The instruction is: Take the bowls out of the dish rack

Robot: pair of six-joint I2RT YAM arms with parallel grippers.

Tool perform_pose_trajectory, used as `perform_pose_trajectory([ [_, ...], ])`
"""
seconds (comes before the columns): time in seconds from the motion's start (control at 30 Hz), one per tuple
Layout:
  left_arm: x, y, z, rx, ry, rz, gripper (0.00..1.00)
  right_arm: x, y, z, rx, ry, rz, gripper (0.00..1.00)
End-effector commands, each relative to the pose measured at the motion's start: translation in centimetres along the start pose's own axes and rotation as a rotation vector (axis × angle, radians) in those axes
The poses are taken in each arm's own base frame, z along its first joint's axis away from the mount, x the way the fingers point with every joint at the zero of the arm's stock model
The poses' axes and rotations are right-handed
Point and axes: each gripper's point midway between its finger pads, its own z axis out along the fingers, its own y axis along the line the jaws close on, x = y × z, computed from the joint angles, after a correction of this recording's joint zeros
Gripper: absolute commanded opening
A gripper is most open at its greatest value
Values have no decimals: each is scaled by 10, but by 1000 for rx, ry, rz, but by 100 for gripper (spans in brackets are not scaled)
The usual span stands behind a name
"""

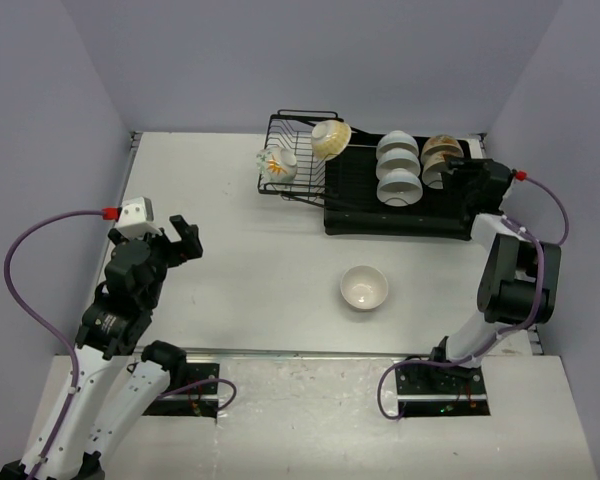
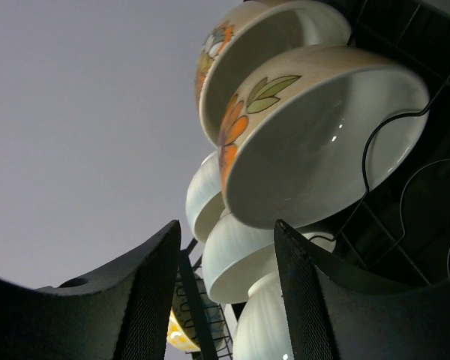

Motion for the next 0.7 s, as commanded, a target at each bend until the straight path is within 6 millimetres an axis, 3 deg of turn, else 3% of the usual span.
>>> perform_pose_trajectory([
  [0.0, -8, -4, 0, 16, -25, -7, 100, -6, 24, 11, -82, -2, -16, 53],
  [0.33, -7, -4, 1, 13, -22, -5, 100, -14, 19, 31, -97, -32, -9, 45],
  [0.67, -6, -6, 3, 19, -15, -2, 100, -17, 17, 42, -160, -36, 21, 20],
])
